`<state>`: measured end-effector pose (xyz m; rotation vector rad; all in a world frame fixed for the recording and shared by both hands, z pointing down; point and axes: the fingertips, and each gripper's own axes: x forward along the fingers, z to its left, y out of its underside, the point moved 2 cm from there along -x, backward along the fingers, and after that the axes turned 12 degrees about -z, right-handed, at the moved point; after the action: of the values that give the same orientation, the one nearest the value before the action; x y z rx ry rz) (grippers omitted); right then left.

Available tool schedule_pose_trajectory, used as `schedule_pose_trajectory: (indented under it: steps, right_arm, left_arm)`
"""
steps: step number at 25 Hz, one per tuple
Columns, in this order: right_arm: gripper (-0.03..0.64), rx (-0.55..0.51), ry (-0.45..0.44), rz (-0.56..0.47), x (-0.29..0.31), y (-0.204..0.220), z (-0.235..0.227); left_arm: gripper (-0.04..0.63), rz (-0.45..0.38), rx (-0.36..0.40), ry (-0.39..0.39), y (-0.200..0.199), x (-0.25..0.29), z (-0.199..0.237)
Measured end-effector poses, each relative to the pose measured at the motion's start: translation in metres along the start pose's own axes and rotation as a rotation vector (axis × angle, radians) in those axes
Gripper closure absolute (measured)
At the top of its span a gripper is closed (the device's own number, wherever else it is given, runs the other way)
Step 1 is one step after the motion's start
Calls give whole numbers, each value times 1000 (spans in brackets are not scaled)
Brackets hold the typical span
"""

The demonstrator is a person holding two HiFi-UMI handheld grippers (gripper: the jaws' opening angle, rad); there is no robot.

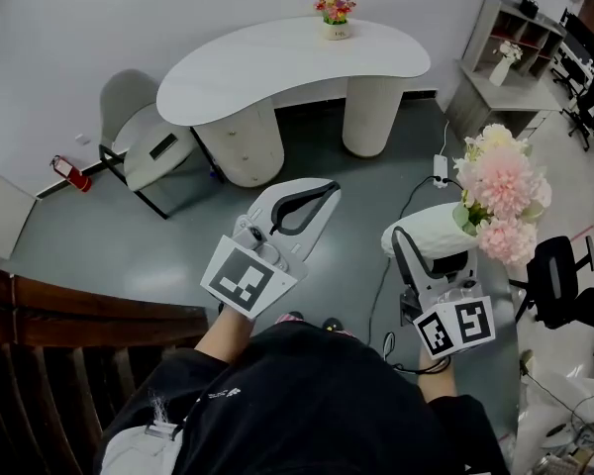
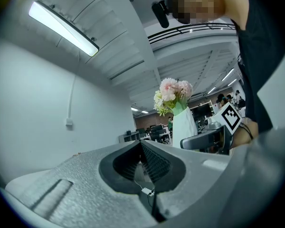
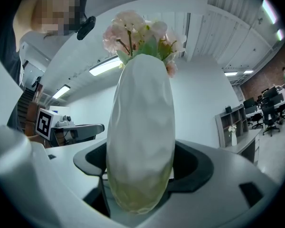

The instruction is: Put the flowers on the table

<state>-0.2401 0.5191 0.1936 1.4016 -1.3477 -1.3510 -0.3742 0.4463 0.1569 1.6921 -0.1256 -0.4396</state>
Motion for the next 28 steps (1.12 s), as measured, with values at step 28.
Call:
schedule_pose_trajectory:
  steps: [28]
  right_arm:
    - [233, -36, 75, 12, 85, 24, -79]
  left_arm:
    - [591, -22, -15, 105, 55, 96, 74]
